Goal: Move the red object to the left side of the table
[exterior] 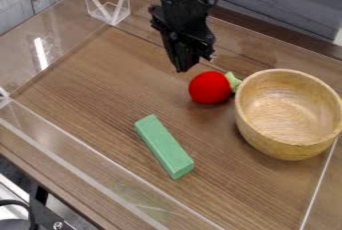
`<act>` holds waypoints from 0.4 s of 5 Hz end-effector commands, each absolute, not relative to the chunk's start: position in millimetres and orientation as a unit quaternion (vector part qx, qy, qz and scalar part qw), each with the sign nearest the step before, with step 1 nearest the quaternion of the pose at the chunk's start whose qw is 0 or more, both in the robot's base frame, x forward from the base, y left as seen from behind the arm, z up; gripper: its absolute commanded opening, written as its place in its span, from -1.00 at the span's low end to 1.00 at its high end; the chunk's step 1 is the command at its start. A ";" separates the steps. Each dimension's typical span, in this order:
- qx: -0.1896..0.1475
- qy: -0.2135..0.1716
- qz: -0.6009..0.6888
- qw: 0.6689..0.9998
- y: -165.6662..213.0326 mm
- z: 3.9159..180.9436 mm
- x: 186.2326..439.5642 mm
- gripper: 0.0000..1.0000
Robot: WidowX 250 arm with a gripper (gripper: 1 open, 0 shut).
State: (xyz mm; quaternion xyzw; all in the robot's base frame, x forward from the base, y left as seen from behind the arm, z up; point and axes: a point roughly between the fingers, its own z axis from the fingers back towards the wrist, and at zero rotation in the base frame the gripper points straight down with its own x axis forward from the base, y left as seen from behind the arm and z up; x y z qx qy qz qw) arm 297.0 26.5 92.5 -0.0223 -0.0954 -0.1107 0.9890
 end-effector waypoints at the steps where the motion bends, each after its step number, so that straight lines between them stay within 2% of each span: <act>1: -0.018 -0.124 -0.144 0.982 15.8 108.3 302.6 -1.00; 2: -0.024 -0.124 -0.181 0.975 2.0 105.0 304.2 -1.00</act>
